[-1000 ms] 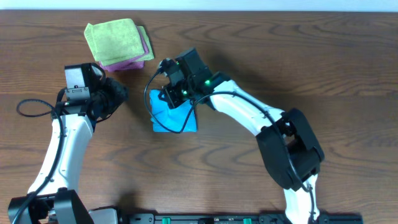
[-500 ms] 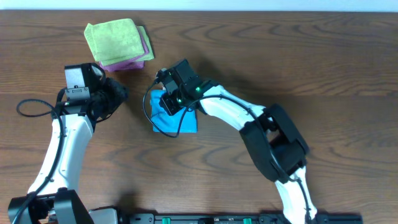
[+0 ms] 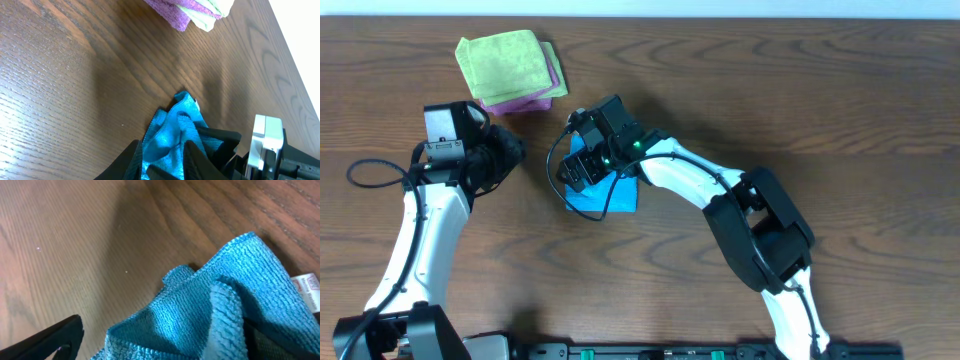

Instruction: Fold the cloth

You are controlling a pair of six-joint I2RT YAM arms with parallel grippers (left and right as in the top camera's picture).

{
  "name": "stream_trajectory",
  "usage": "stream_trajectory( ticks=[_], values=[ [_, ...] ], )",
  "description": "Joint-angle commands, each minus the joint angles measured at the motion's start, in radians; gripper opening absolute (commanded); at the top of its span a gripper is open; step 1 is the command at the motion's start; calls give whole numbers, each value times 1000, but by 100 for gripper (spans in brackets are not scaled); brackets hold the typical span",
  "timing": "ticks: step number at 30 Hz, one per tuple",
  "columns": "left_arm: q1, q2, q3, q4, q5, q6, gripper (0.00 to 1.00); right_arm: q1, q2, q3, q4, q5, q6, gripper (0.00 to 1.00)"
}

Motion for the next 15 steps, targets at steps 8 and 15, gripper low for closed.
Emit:
stream_trajectory(
  ticks=[8,15],
  values=[
    [5,5,-10,0,5,18,29,8,-93,35,-84,154,-5,96],
    [5,5,-10,1,22,18,29,8,-109,37,-183,238,-35,91]
  ],
)
